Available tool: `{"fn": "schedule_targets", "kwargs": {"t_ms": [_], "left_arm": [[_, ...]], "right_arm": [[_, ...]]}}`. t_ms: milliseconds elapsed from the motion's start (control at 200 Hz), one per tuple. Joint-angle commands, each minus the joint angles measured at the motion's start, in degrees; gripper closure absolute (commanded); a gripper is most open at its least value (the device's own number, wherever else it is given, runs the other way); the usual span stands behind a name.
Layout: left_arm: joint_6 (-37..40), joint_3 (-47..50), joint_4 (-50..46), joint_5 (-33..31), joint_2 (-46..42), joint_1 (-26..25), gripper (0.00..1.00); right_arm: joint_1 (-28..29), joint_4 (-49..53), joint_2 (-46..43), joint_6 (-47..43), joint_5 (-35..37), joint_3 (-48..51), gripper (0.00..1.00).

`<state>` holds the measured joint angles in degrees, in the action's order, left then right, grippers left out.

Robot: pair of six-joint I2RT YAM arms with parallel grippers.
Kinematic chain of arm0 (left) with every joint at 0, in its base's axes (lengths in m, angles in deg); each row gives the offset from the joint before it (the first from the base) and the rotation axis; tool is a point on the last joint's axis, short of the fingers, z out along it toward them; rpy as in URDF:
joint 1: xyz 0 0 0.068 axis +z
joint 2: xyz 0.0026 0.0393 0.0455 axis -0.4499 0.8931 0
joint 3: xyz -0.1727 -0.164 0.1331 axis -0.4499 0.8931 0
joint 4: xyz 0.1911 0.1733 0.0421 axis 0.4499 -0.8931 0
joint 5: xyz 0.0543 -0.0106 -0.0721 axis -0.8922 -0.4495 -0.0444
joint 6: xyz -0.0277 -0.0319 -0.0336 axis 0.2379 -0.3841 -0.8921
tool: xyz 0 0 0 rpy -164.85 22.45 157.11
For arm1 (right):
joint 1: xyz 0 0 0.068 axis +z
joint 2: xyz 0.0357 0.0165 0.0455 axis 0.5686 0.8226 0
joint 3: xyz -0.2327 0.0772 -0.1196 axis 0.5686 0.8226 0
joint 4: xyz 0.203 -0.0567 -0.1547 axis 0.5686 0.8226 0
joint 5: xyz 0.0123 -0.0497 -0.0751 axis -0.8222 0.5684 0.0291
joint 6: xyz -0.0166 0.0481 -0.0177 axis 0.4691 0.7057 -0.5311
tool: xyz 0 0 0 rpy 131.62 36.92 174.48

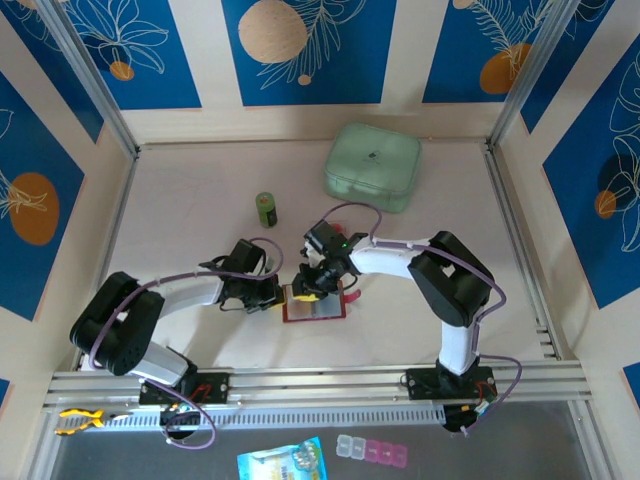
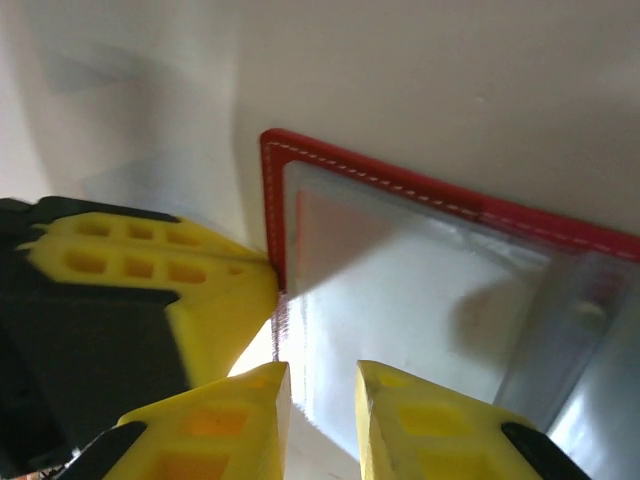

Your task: Take the credit cards out of the card holder

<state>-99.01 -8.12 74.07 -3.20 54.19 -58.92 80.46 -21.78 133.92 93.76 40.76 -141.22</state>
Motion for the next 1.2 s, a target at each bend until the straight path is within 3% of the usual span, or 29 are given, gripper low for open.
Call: {"fn": "schedule_targets", "kwargs": {"t_ms": [0,355,650,915,1195], "left_arm": [[1.5,-1.0,-2.6,-1.2,0.4,-0.4,1.0],[2.0,-1.3,-3.2,-1.3,0.6,-0.4,1.0],[2.6,-3.4,-5.5,-1.6,-1.0,-0.4,1.0],[0.3,-4.1,-4.4,-1.0,-5.2,-0.4,0.94],[-4.9,-2.4,4.6,3.5,-3.9,-1.8,0.84]], "right_arm": [[0.3,3.8,0.8,-1.0,0.9,-1.3,0.74],[-1.7,5.2,-2.5,-1.9,2.6,2.5,0.74],[-4.5,0.2,-4.2,-2.7,-1.8,6.9,0.75],[-7.4,-5.5,-4.7,-3.4,-7.2,11.2,0.75],[-10.3,-11.9,-4.0,-3.2,-11.9,15.5,0.75]]}}
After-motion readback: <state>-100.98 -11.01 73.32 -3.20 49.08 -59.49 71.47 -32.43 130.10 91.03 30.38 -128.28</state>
